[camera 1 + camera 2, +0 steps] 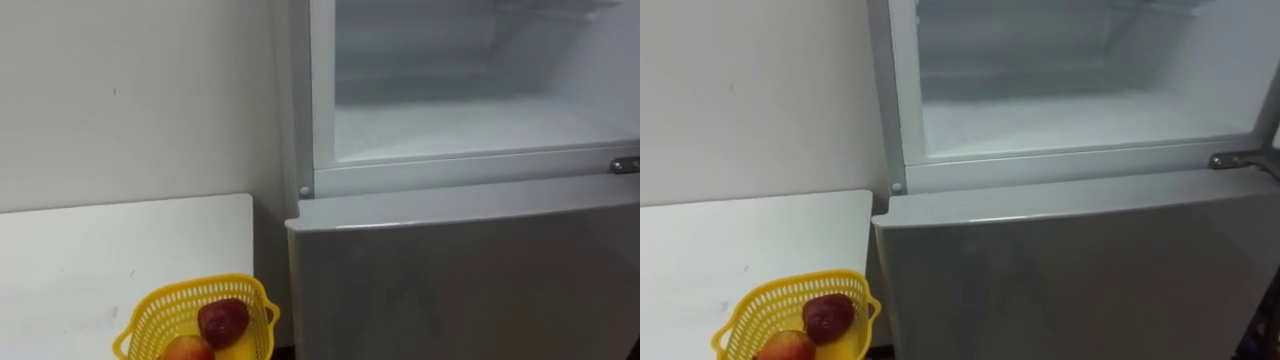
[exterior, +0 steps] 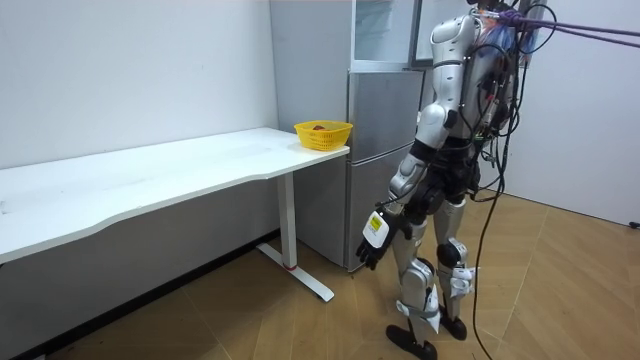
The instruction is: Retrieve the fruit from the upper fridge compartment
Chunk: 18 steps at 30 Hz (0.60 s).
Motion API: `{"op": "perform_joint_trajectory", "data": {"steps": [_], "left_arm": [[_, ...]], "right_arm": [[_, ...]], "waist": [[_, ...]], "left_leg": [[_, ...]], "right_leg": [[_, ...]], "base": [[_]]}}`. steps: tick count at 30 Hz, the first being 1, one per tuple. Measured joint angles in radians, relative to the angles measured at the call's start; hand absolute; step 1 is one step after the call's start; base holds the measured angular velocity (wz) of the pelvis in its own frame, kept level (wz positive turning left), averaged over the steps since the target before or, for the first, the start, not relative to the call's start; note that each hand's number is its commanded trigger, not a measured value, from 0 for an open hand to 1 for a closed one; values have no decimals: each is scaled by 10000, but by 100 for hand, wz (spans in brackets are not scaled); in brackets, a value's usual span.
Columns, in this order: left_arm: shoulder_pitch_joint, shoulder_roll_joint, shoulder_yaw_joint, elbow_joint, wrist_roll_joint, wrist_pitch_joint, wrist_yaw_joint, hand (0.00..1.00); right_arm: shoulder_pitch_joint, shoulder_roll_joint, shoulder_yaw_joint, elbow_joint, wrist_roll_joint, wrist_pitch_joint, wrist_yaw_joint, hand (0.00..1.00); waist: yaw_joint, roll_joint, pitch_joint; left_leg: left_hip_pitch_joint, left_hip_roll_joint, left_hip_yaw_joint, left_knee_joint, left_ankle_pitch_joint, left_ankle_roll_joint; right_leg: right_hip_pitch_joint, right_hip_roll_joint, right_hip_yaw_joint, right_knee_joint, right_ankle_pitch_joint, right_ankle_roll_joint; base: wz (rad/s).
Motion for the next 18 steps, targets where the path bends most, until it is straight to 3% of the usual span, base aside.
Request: {"op": "perform_joint_trajectory", "data": {"steps": [6, 12, 18], "left_arm": [[30, -19, 197, 69, 22, 180, -97, 0], [75, -52, 435, 84, 197, 441, -308, 0], [137, -103, 352, 195, 383, 989, -504, 0]], "right_arm": [[-576, -8, -105, 1215, -8, 337, 740, 0], [-662, -46, -101, 1543, -51, 393, 1399, 0], [-969, -106, -72, 1933, 57, 717, 1694, 0]], "waist": [[16, -14, 6], [258, -4, 41], [266, -11, 39]], "left_leg": [[13, 8, 1, 70, -10, 5], [21, 40, 5, 208, -118, 3], [18, 25, 1, 238, -227, 35]], "right_leg": [[40, -2, -2, 3, -1, -2], [48, 13, 15, -4, -10, -1], [119, -2, 4, -17, -44, 45]], "base": [[0], [0], [0]]}}
